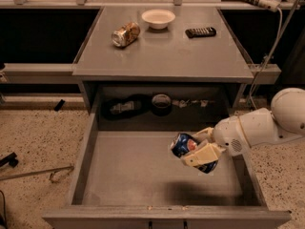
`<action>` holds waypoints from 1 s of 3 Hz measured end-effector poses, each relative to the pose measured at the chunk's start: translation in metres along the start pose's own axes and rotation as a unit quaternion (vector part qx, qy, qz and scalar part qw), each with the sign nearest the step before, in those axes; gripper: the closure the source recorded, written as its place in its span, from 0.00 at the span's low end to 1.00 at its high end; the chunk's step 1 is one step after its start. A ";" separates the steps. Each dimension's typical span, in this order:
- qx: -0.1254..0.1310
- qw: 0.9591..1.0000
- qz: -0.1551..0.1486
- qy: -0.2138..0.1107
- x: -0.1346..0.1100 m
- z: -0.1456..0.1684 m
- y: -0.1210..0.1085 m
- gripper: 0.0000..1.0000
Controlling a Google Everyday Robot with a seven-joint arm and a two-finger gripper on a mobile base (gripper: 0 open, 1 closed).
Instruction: Place pepsi can into top drawer
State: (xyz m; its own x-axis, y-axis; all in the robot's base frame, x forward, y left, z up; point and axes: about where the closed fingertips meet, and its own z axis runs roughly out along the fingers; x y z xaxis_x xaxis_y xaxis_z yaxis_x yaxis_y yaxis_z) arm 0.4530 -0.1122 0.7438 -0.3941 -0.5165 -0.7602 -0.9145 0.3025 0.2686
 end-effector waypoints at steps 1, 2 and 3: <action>0.000 1.000 0.000 0.000 0.000 0.000 0.000 1.00; -0.002 1.000 -0.011 -0.009 0.001 0.017 -0.004 1.00; -0.008 0.998 -0.050 -0.046 -0.012 0.061 -0.022 1.00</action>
Offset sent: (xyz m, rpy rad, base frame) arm 0.0120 0.0249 -0.0289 0.0400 -0.0511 0.0180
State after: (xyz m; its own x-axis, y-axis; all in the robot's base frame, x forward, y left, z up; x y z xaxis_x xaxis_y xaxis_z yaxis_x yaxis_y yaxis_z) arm 0.4834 -0.0640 0.7110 -0.2908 -0.4674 -0.8348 -0.9506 0.2401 0.1967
